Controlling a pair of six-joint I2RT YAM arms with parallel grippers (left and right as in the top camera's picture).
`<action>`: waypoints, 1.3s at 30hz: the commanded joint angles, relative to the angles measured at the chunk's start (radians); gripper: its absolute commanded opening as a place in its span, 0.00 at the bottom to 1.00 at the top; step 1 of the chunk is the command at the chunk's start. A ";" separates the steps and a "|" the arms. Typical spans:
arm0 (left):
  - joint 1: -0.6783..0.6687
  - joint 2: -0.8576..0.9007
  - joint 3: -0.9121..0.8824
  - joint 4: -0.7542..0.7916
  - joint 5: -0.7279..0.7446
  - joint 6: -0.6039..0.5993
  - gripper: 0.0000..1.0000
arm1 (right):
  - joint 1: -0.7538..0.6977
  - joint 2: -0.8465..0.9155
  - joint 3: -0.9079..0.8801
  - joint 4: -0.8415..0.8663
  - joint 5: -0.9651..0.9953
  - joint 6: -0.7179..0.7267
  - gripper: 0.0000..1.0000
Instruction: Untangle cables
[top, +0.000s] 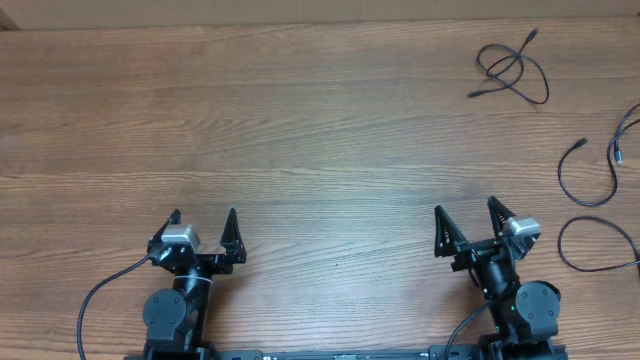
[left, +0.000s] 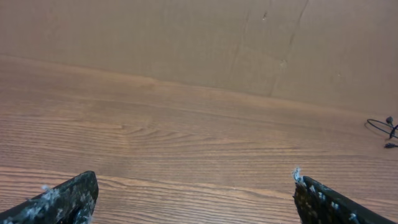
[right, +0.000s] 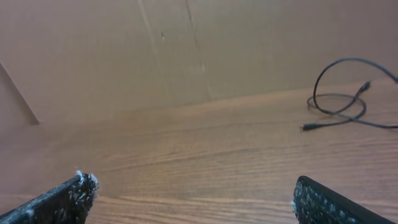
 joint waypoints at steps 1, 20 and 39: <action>0.012 -0.009 -0.003 -0.001 -0.006 0.022 1.00 | -0.008 -0.012 -0.011 0.000 0.013 -0.001 1.00; 0.012 -0.009 -0.003 -0.001 -0.006 0.022 1.00 | -0.008 -0.012 -0.010 -0.007 0.050 -0.341 1.00; 0.012 -0.009 -0.003 -0.001 -0.006 0.022 1.00 | -0.008 -0.012 -0.010 -0.008 0.106 -0.277 1.00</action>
